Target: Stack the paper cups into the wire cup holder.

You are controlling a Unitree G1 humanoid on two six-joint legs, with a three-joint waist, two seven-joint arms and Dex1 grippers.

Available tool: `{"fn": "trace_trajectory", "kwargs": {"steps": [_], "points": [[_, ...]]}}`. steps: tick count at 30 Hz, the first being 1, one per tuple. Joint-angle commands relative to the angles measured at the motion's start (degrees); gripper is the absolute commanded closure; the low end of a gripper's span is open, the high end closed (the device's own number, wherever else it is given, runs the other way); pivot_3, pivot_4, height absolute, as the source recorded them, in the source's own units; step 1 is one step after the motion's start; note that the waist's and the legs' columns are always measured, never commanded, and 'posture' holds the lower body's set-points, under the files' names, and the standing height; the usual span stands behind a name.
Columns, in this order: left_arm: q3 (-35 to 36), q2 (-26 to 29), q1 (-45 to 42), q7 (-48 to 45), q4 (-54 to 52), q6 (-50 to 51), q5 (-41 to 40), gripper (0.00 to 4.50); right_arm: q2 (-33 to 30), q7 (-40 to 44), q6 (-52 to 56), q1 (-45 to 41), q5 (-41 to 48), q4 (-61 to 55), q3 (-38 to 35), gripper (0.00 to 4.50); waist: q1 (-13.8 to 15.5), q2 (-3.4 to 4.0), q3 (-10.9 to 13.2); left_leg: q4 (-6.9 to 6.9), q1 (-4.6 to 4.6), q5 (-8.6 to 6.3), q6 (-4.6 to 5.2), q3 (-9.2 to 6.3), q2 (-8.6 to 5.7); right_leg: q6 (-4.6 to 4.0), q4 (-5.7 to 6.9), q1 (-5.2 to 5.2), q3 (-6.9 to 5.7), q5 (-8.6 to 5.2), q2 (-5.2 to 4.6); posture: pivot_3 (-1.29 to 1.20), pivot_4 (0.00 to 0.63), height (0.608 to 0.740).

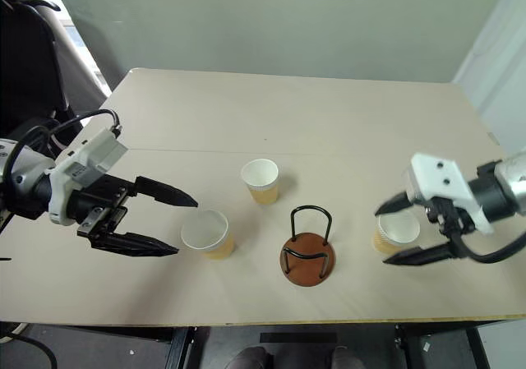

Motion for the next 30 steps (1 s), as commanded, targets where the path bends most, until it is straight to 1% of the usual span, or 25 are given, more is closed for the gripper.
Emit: {"fn": "trace_trajectory", "kwargs": {"steps": [1, 6, 11, 18, 21, 25, 26, 28, 30], "points": [[-0.8, -0.4, -1.3, -1.9, -1.5, -0.5, 0.2, 0.00, 0.7, -4.3, -3.0, 1.4, -5.4, 1.4, 2.0, 0.51, -0.3, 0.00, 0.0, 0.03, 0.03, 0.00, 0.00, 0.01, 0.00, 0.01, 0.00, -0.01, 0.01, 0.00, 0.00, 0.00, 0.150, 0.740], [-0.6, -0.1, -1.0, -1.4, -2.1, -0.1, -0.2, 0.00, 2.3, -5.9, -4.8, 2.2, -8.3, 3.7, 4.2, 0.51, -0.4, 0.00, 0.0, 0.03, 0.06, 0.01, 0.01, 0.00, 0.04, 0.03, 0.06, -0.02, -0.01, 0.02, 0.04, 0.00, 0.150, 0.740], [0.8, 0.2, 0.1, -0.4, -2.9, 0.6, -0.8, 0.00, 2.3, -5.7, -7.9, 2.3, -12.8, 6.4, 7.5, 0.51, -0.3, 0.00, 0.0, 0.06, -0.02, -0.02, 0.07, 0.00, 0.02, 0.05, 0.05, -0.03, -0.03, 0.03, 0.03, 0.00, 0.150, 0.740], [2.5, 0.3, 1.6, 0.9, -4.1, 1.7, -1.4, 0.00, 5.6, -6.1, -13.4, 0.5, -20.5, 11.1, 13.3, 0.51, -0.2, 0.00, 0.0, 0.04, -0.04, -0.02, 0.08, -0.01, 0.03, 0.08, 0.06, -0.01, -0.05, 0.05, 0.03, 0.00, 0.150, 0.740], [2.8, 0.4, 1.9, 1.1, -4.1, 1.8, -1.3, 0.00, 6.9, -6.2, -14.6, -0.5, -22.6, 12.6, 14.1, 1.04, -0.3, 0.00, 0.0, 0.06, -0.02, -0.02, 0.08, -0.01, 0.03, 0.09, 0.06, -0.02, -0.05, 0.05, 0.03, 0.00, 0.150, 0.740], [3.1, 0.5, 2.1, 1.3, -4.2, 2.0, -1.3, 0.00, 7.6, -5.8, -16.2, -1.4, -24.3, 13.7, 14.0, 2.42, -0.2, 0.00, 0.0, 0.07, -0.02, -0.02, 0.09, -0.01, 0.03, 0.08, 0.07, -0.01, -0.05, 0.05, 0.03, 0.00, 0.150, 0.740], [3.2, 0.6, 2.1, 1.3, -4.2, 2.0, -1.3, 0.00, 7.5, -5.3, -16.4, -1.6, -24.0, 13.5, 13.6, 2.71, -0.2, 0.00, 0.0, 0.07, -0.03, -0.02, 0.08, -0.01, 0.03, 0.08, 0.07, -0.01, -0.05, 0.05, 0.03, 0.00, 0.150, 0.740], [3.4, 0.6, 2.2, 1.4, -4.2, 2.1, -1.4, 0.00, 7.0, -3.9, -16.5, -1.9, -23.1, 12.9, 12.8, 3.53, -0.2, 0.00, 0.0, 0.07, -0.03, -0.02, 0.08, -0.01, 0.03, 0.08, 0.08, -0.01, -0.05, 0.05, 0.03, 0.00, 0.150, 0.740], [3.4, 0.6, 2.2, 1.4, -4.2, 2.1, -1.3, 0.00, 5.9, -1.9, -16.1, -2.4, -21.5, 11.8, 11.4, 4.24, -0.2, 0.00, 0.0, 0.07, -0.04, -0.02, 0.08, -0.01, 0.03, 0.08, 0.07, -0.01, -0.06, 0.05, 0.03, 0.00, 0.150, 0.740]]}}
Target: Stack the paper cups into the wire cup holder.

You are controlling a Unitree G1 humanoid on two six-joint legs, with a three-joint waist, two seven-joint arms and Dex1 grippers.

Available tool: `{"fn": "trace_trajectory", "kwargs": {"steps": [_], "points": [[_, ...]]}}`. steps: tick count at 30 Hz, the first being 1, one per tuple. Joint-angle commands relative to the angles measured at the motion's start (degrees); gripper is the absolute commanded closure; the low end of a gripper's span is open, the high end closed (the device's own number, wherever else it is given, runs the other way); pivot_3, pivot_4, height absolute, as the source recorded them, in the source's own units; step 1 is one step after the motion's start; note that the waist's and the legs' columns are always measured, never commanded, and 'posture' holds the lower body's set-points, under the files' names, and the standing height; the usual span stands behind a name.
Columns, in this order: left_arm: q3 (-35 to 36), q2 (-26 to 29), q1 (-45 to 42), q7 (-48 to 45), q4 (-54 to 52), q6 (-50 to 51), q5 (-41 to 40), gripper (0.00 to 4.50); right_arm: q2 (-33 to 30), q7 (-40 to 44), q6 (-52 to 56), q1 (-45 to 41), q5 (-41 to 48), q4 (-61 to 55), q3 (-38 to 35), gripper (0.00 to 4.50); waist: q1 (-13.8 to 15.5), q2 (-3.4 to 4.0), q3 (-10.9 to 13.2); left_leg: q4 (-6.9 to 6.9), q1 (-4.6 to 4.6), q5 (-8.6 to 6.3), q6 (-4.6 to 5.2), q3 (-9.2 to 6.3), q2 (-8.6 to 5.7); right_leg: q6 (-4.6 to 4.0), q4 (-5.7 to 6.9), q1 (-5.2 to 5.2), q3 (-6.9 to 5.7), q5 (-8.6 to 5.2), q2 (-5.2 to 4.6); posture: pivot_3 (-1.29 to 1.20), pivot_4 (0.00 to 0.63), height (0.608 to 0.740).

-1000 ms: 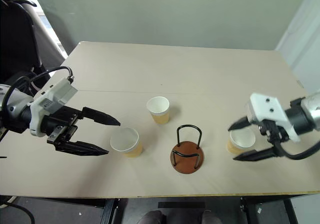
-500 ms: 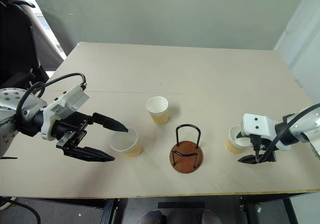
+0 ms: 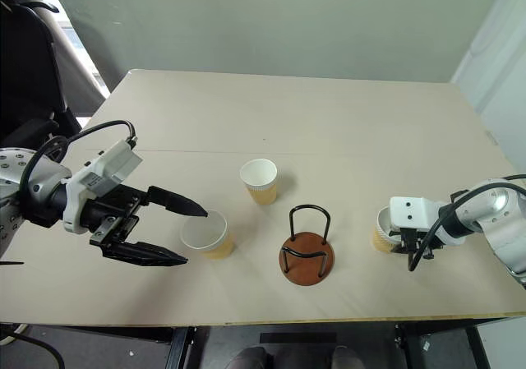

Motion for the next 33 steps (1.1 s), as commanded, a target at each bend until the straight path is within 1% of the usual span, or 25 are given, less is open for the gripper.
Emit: {"fn": "trace_trajectory", "kwargs": {"steps": [1, 5, 8, 11, 14, 16, 20, 30, 33], "points": [[2.0, 1.1, -0.1, 0.0, -1.3, 0.3, -0.5, 0.00, -2.7, 4.0, 0.4, -2.0, 3.5, -2.7, -4.4, 4.49, 0.0, 0.00, 0.0, 0.00, 0.00, 0.00, 0.00, 0.00, -0.01, 0.00, 0.00, 0.00, 0.00, 0.00, 0.00, 0.00, 0.150, 0.740], [1.9, 1.3, -0.1, -0.2, -1.0, 0.0, -0.1, 0.00, -4.4, 9.9, 6.3, -8.5, 14.5, -6.7, -10.6, 4.49, 0.0, 0.02, 0.0, -0.02, -0.01, 0.01, -0.02, 0.03, -0.01, 0.00, -0.02, -0.02, 0.01, 0.00, 0.01, 0.00, 0.150, 0.740], [1.6, 1.3, 0.0, -0.1, -0.8, -0.3, 0.3, 0.00, -3.3, 11.1, 10.3, -15.6, 20.6, -7.7, -12.7, 4.49, -0.2, 0.02, 0.0, -0.03, 0.02, 0.02, -0.04, 0.05, 0.00, -0.02, -0.04, -0.03, 0.05, -0.01, 0.07, 0.00, 0.150, 0.740], [1.3, 1.1, 0.2, 0.1, -0.8, -0.6, 0.6, 0.00, 1.7, 9.0, 14.1, -25.3, 25.1, -8.1, -11.8, 4.49, -0.4, 0.02, 0.0, -0.01, 0.04, 0.03, -0.05, 0.02, 0.03, -0.04, -0.08, -0.02, 0.06, -0.02, 0.12, 0.00, 0.150, 0.740], [1.1, 0.8, 0.2, 0.3, -0.8, -0.6, 0.8, 0.00, 8.1, 6.2, 17.3, -31.5, 27.4, -9.6, -9.0, 4.49, -0.6, 0.03, 0.0, 0.00, 0.08, 0.05, -0.04, 0.00, 0.03, -0.07, -0.08, -0.06, 0.06, -0.04, 0.15, 0.00, 0.150, 0.740], [1.0, 0.6, 0.4, 0.3, -0.9, -0.8, 1.0, 0.00, 10.7, 6.0, 17.2, -32.2, 26.7, -11.1, -6.0, 4.49, -0.6, 0.02, 0.0, 0.00, 0.07, 0.07, -0.06, -0.05, 0.08, -0.10, -0.08, -0.07, 0.04, -0.06, 0.21, 0.00, 0.150, 0.740], [1.5, 0.7, 1.2, 0.6, -1.5, -0.5, 0.8, 0.00, 13.3, 5.3, 16.3, -31.1, 24.5, -13.0, -1.2, 4.49, -0.3, 0.03, 0.0, 0.02, 0.01, 0.07, -0.05, -0.10, 0.08, -0.12, -0.08, -0.07, 0.01, -0.07, 0.20, 0.00, 0.150, 0.740], [4.6, 2.0, 4.6, 2.1, -3.6, 0.4, -0.6, 0.00, 12.9, 6.9, 15.0, -28.2, 22.9, -14.1, 2.0, 4.49, -0.4, 0.03, 0.0, 0.00, 0.00, 0.07, -0.06, -0.10, 0.09, -0.12, -0.06, -0.06, 0.00, -0.07, 0.19, 0.00, 0.150, 0.740], [5.0, 2.2, 5.1, 2.2, -3.9, 0.5, -0.7, 0.00, 12.2, 7.4, 13.6, -27.4, 21.0, -14.2, 3.3, 4.49, -0.4, 0.03, 0.0, 0.02, 0.00, 0.07, -0.06, -0.09, 0.08, -0.12, -0.06, -0.05, 0.01, -0.07, 0.18, 0.00, 0.150, 0.740]]}}
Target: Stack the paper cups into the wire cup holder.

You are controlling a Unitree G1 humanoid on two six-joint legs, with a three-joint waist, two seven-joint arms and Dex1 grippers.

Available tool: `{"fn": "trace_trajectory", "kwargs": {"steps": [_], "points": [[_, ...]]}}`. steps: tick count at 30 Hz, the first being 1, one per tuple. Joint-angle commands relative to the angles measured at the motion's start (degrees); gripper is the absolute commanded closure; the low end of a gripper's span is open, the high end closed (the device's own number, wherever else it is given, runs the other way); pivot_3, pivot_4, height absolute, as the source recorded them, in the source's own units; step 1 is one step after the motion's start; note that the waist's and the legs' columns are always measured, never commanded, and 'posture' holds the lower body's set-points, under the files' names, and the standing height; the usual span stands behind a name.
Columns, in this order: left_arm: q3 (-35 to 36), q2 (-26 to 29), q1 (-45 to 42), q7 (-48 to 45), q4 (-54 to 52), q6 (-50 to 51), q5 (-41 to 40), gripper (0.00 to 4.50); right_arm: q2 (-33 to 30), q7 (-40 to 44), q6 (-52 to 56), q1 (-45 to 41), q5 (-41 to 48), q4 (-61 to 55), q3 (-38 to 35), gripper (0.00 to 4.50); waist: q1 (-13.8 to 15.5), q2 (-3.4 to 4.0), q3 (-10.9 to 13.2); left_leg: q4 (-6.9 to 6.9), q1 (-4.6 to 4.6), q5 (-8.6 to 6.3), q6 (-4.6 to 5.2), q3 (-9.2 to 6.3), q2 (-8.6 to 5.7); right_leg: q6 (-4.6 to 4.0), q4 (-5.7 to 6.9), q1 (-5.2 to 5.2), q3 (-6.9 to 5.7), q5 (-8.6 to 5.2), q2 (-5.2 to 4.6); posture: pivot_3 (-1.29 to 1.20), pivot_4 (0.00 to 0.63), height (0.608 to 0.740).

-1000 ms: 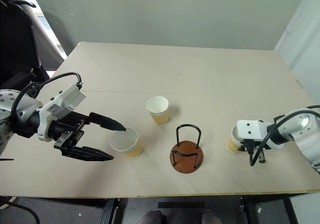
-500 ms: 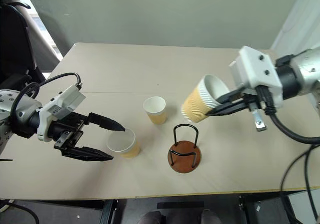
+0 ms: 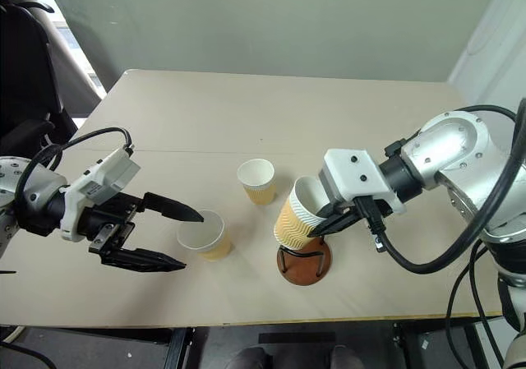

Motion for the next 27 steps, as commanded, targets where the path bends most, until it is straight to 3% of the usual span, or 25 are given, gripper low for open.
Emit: {"fn": "trace_trajectory", "kwargs": {"steps": [1, 4, 7, 14, 16, 19, 21, 27], "points": [[2.4, 1.1, 0.3, 0.1, -1.7, 0.2, -0.8, 0.00, -1.3, 1.0, -2.2, 0.6, -2.0, -1.4, 0.5, 4.49, 0.0, 0.00, 0.0, 0.00, 0.00, 0.00, 0.00, 0.00, 0.00, 0.00, 0.00, 0.00, 0.00, 0.00, 0.00, 0.00, 0.150, 0.740], [2.9, 1.5, 0.4, 0.0, -1.8, 0.2, -1.1, 0.00, -1.2, 0.8, -2.6, 1.3, -3.3, -1.4, 1.2, 4.49, 0.0, -0.01, 0.0, 0.00, 0.00, 0.00, 0.00, 0.00, 0.00, -0.01, 0.02, 0.00, 0.00, 0.00, 0.00, 0.00, 0.150, 0.740], [3.1, 1.6, 0.4, 0.1, -1.9, 0.1, -1.3, 0.00, -1.1, 0.6, -3.2, 1.9, -4.7, -1.2, 2.1, 3.86, 0.0, -0.01, 0.0, -0.01, 0.00, 0.00, 0.00, 0.00, 0.00, -0.01, 0.04, 0.00, 0.00, 0.00, 0.00, 0.00, 0.150, 0.740], [3.3, 3.0, 0.1, 0.5, 0.6, -1.1, 0.7, 0.00, -1.4, -0.3, -3.1, 2.2, -6.0, 0.1, 0.8, 1.41, 0.0, -0.01, 0.0, -0.01, 0.00, 0.00, 0.00, 0.01, 0.00, -0.01, 0.04, 0.00, 0.00, 0.00, 0.00, 0.00, 0.150, 0.740], [1.7, 3.6, -0.9, 2.5, 3.8, -3.7, 5.2, 0.00, -2.2, -2.4, 0.5, 2.7, -3.1, 2.4, -4.5, 0.69, 0.0, -0.01, 0.0, -0.01, 0.00, 0.00, 0.00, 0.00, 0.01, -0.01, 0.03, 0.00, 0.00, 0.00, 0.00, 0.00, 0.150, 0.740], [-1.7, 3.3, -3.7, 4.5, 9.0, -6.8, 11.2, 0.00, -4.1, -3.4, 4.6, 6.6, 2.6, 5.0, -13.7, 0.69, 0.5, -0.01, 0.0, 0.00, 0.00, 0.00, 0.00, -0.02, -0.02, -0.02, -0.03, 0.00, -0.01, -0.01, -0.05, 0.00, 0.150, 0.740], [-5.3, 1.2, -7.3, 5.3, 11.7, -7.3, 14.2, 0.00, -6.3, -1.3, 6.4, 14.2, 8.0, 5.8, -23.2, 0.69, 1.1, -0.15, -0.1, -0.01, -0.01, 0.00, 0.00, -0.07, -0.06, -0.10, -0.04, 0.01, -0.03, -0.05, -0.08, 0.00, 0.150, 0.740], [-14.1, -6.1, -15.8, 5.0, 17.7, -8.4, 20.7, 0.00, -9.2, -2.6, 12.8, 32.1, 17.8, -0.3, -42.8, 0.69, 2.0, -0.17, 0.0, -0.02, -0.05, 0.00, -0.01, 0.00, -0.19, -0.15, 0.00, 0.02, -0.02, -0.06, -0.21, 0.00, 0.150, 0.740]]}}
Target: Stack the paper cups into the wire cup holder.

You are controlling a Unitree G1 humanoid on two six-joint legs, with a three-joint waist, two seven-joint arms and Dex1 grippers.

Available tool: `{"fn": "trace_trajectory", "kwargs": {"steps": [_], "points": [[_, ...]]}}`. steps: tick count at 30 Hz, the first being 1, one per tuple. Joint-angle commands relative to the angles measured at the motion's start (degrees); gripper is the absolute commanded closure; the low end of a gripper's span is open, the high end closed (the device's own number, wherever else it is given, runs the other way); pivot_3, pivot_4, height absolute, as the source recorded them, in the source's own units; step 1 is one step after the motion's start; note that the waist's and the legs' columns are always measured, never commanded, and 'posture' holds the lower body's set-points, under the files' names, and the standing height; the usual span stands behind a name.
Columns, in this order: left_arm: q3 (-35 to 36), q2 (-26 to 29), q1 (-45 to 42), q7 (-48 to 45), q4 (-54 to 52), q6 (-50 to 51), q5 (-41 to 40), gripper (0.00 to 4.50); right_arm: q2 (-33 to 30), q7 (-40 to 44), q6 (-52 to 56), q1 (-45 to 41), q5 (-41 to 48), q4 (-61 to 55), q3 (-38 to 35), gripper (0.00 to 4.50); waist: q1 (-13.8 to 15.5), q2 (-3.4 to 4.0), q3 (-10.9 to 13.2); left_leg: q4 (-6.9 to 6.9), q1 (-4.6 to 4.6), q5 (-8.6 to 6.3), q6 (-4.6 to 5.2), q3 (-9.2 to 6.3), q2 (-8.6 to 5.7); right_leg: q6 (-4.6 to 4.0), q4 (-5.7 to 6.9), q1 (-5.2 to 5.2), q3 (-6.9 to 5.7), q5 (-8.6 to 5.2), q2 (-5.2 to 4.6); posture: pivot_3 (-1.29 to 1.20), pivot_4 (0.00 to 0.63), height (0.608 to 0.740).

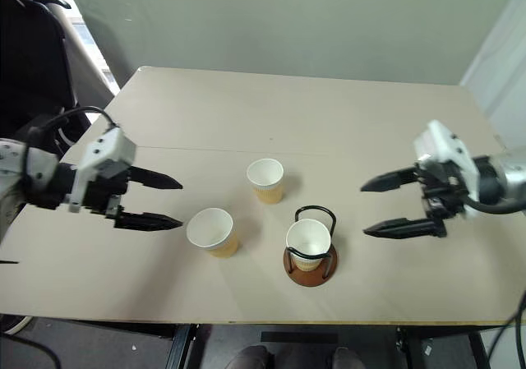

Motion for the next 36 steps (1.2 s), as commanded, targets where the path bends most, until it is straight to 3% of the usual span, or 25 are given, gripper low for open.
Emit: {"fn": "trace_trajectory", "kwargs": {"steps": [1, 10, 11, 13, 22, 24, 30, 36], "points": [[-3.7, -2.0, -3.6, -0.5, 1.2, -1.1, 4.0, 0.00, -1.7, -2.7, 4.8, 4.5, 6.9, -6.9, -11.6, 0.69, 0.0, 0.01, 0.0, 0.00, 0.00, 0.01, -0.01, 0.03, 0.00, 0.00, 0.00, 0.01, 0.01, 0.00, 0.00, 0.00, 0.150, 0.740], [-10.7, -7.6, -6.9, -0.5, 4.3, -1.4, 11.7, 0.00, -3.2, -13.6, 11.6, 9.9, 19.0, -15.2, -20.3, 0.69, -1.1, 0.02, 0.0, 0.04, 0.10, 0.02, -0.03, 0.12, 0.04, 0.10, 0.00, 0.02, 0.07, 0.05, 0.05, 0.00, 0.150, 0.740], [-11.3, -7.8, -7.0, -0.7, 4.3, -1.6, 12.5, 0.18, -3.6, -14.0, 11.6, 10.7, 19.1, -15.5, -21.0, 0.66, -1.1, 0.02, 0.0, 0.04, 0.09, 0.02, -0.03, 0.11, 0.03, 0.10, -0.01, 0.02, 0.06, 0.05, 0.05, 0.00, 0.150, 0.740], [-11.9, -8.0, -7.0, -1.0, 4.5, -2.1, 13.5, 0.62, -4.2, -14.7, 11.4, 12.0, 19.4, -15.7, -21.9, 0.64, -1.0, 0.02, 0.0, 0.05, 0.07, 0.02, -0.02, 0.06, 0.03, 0.11, -0.03, 0.02, 0.05, 0.05, 0.05, 0.00, 0.150, 0.740], [-11.4, -8.3, -7.4, -3.9, 4.1, -1.7, 13.8, 3.98, -5.9, -15.7, 8.5, 16.1, 18.7, -15.5, -22.9, 0.64, -1.0, 0.02, 0.0, 0.04, 0.07, 0.02, 0.00, 0.04, 0.03, 0.12, -0.03, 0.02, 0.04, 0.06, 0.05, 0.00, 0.150, 0.740], [-10.7, -8.1, -7.6, -5.2, 4.1, -2.0, 13.0, 4.47, -5.8, -16.1, 8.0, 15.7, 19.6, -15.3, -22.5, 0.64, -1.0, 0.02, 0.0, 0.04, 0.07, 0.02, 0.00, 0.04, 0.03, 0.12, -0.03, 0.02, 0.04, 0.06, 0.05, 0.00, 0.150, 0.740], [-7.0, -6.6, -10.9, -10.7, 5.4, -3.1, 8.8, 4.47, -5.9, -17.2, 8.6, 14.1, 26.1, -13.7, -25.3, 0.64, -1.0, 0.01, 0.0, 0.05, 0.05, 0.01, 0.02, 0.04, 0.03, 0.14, -0.04, 0.01, 0.03, 0.07, 0.08, 0.00, 0.150, 0.740], [-8.5, -7.7, -23.9, -11.3, 9.4, -7.0, 0.9, 4.47, -6.5, -19.7, 9.0, 14.6, 29.5, -13.2, -28.8, 0.64, -0.5, 0.00, 0.0, 0.09, 0.03, 0.00, 0.08, -0.01, -0.01, 0.16, -0.08, 0.05, 0.03, 0.08, 0.04, 0.00, 0.150, 0.740]]}}
